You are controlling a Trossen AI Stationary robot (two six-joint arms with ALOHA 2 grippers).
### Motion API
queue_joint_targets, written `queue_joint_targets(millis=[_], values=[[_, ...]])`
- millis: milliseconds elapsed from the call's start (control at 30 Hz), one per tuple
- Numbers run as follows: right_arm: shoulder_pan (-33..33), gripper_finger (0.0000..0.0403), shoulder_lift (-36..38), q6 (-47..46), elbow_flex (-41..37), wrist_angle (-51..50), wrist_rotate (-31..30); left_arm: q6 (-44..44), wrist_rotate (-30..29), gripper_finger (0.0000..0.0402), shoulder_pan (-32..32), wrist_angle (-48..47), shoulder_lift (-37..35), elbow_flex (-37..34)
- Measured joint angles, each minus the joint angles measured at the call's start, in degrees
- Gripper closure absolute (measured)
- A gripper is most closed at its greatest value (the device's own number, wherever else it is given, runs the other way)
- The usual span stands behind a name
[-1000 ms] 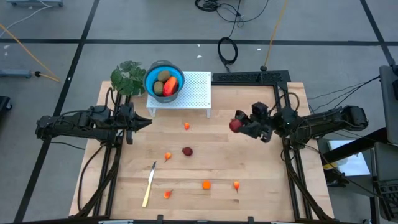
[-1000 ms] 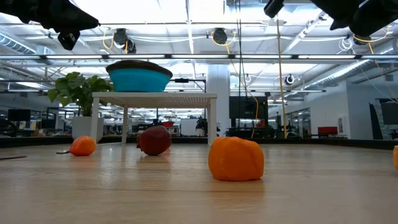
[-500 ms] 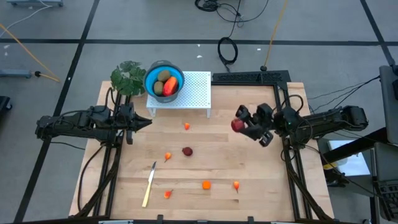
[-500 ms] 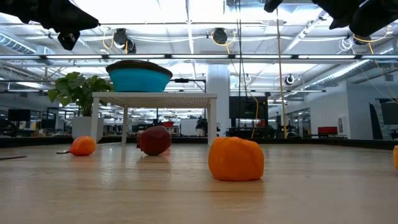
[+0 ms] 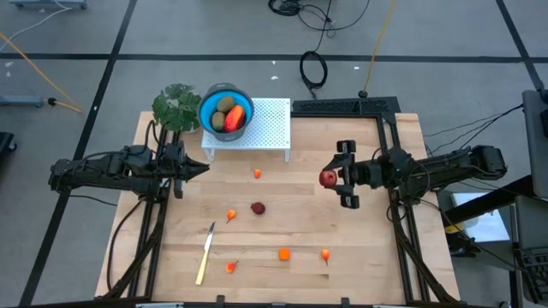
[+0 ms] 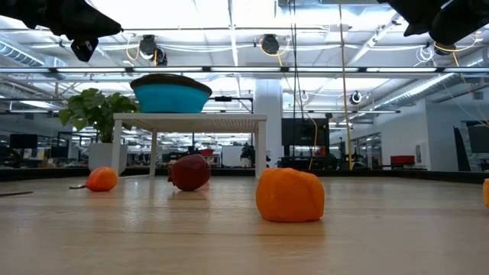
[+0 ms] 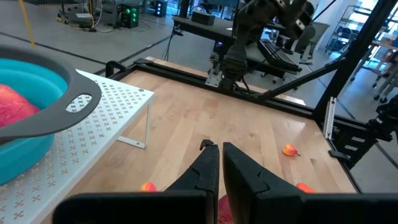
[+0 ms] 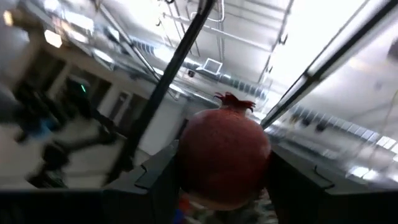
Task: Pick & Place Fruit
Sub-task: Put the right pomegranate into the blue strainer bowl on the shelf
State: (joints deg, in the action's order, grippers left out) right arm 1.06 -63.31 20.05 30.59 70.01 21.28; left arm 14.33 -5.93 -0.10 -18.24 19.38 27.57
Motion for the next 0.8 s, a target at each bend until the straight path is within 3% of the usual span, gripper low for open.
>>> queue_joint_targets(millis=[433, 800], values=[[0.0, 0.0213, 0.0, 30.84, 0.0, -0.02, -0.48, -0.21, -0.11, 0.0382, 0.0, 0.03, 0.11, 0.0], [0.04, 0.0213, 0.0, 35.11, 0.02, -0.02, -0.59, 0.0, -0.15, 0.0382, 0.0, 0.02, 0.11, 0.0]])
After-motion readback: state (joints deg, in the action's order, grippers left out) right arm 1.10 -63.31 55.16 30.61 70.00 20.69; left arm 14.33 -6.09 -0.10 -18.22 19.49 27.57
